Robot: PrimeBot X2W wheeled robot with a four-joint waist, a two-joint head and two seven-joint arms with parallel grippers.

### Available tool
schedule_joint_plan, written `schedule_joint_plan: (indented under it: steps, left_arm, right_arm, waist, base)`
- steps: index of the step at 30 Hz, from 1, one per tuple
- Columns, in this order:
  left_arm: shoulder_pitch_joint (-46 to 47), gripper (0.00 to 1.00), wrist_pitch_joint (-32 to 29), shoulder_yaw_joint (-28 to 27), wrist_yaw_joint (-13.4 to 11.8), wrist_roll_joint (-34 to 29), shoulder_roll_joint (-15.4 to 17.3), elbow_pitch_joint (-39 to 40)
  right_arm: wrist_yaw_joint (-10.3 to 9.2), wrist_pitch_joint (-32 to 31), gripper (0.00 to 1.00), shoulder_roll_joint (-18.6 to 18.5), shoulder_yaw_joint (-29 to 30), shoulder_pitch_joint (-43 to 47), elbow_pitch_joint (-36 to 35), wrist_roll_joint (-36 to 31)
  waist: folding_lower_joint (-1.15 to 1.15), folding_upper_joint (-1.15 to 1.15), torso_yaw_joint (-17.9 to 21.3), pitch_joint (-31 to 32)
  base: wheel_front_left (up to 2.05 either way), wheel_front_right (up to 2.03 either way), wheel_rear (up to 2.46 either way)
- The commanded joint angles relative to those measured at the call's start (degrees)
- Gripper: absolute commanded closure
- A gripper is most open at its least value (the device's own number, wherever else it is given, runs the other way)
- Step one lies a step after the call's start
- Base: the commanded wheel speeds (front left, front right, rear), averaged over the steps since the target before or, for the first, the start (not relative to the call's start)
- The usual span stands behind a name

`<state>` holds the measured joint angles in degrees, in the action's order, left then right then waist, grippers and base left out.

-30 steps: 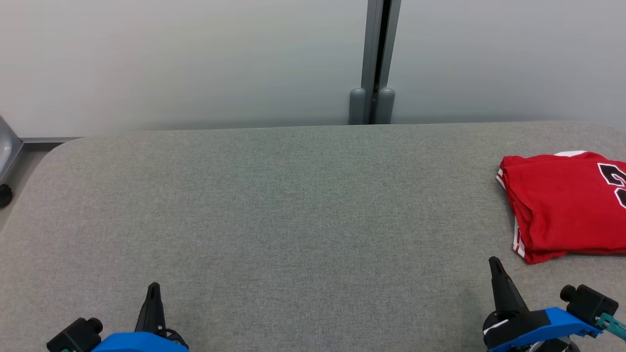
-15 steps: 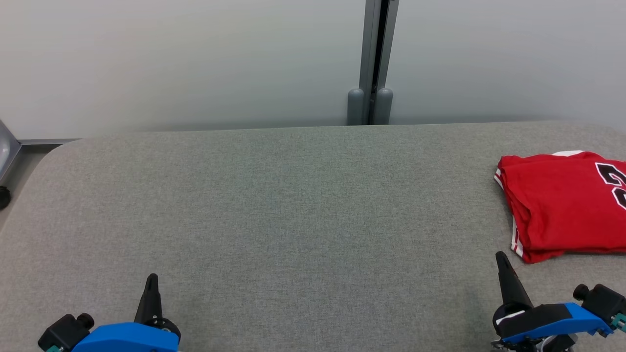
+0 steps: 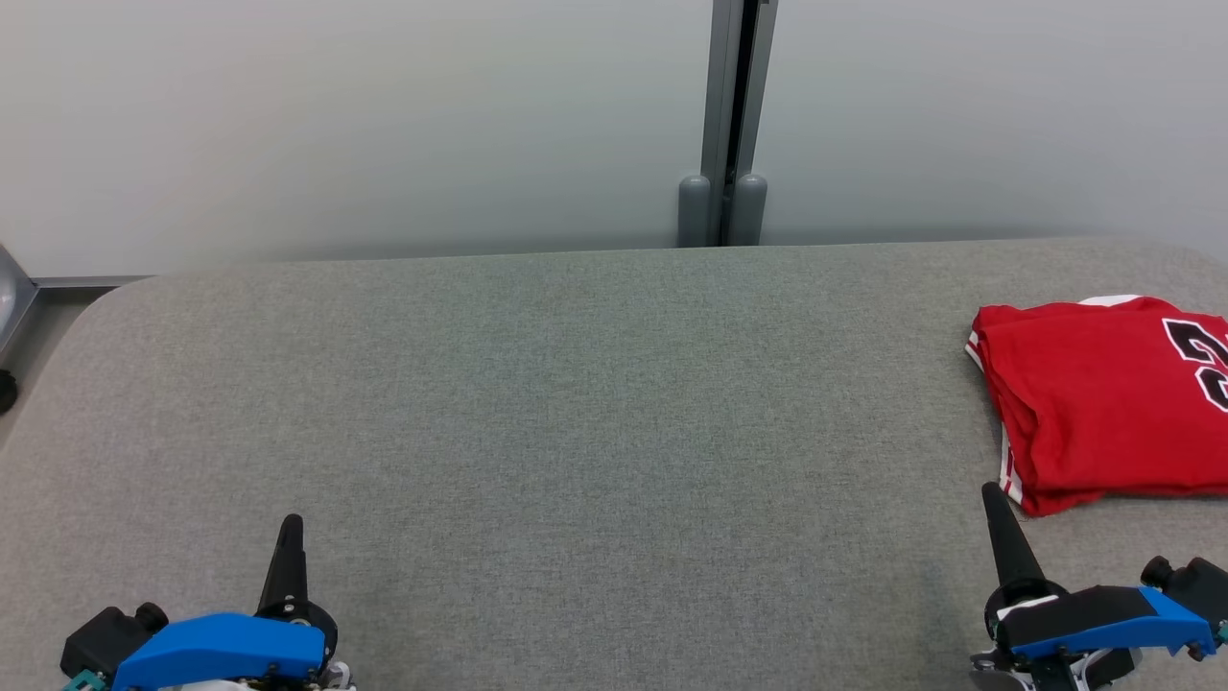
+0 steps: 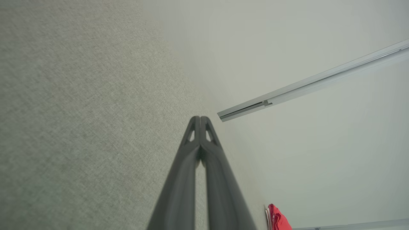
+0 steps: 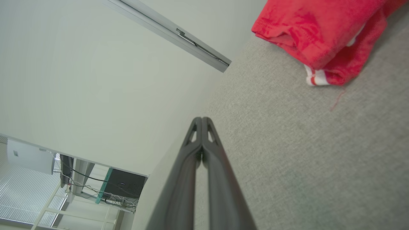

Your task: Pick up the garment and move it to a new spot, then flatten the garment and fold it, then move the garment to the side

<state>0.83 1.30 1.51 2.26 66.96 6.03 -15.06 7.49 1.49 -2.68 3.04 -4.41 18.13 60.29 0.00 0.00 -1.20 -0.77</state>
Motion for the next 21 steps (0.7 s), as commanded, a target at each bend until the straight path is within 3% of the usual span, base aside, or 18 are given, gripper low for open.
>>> schedule_joint_plan:
  steps: [1,21]
  left_arm:
    - [1.58,1.00,-0.36,-0.69,0.53,1.37,-0.01,0.63]
    - [3.23,1.00,-3.19,-3.56,2.41,10.32,-1.20,0.85]
  right_arm:
    - [0.00,-0.49,1.00,-0.21,0.32,-1.28,-0.88,1.77]
    - [0.00,-3.37,1.00,-0.26,1.56,-1.64,-2.20,13.06]
  waist:
    - [0.00,0.00,0.02,0.01]
    - [0.00,0.00,0.39,0.19]
  base:
    - [0.00,0.00,0.00]
    - [0.00,0.00,0.00]
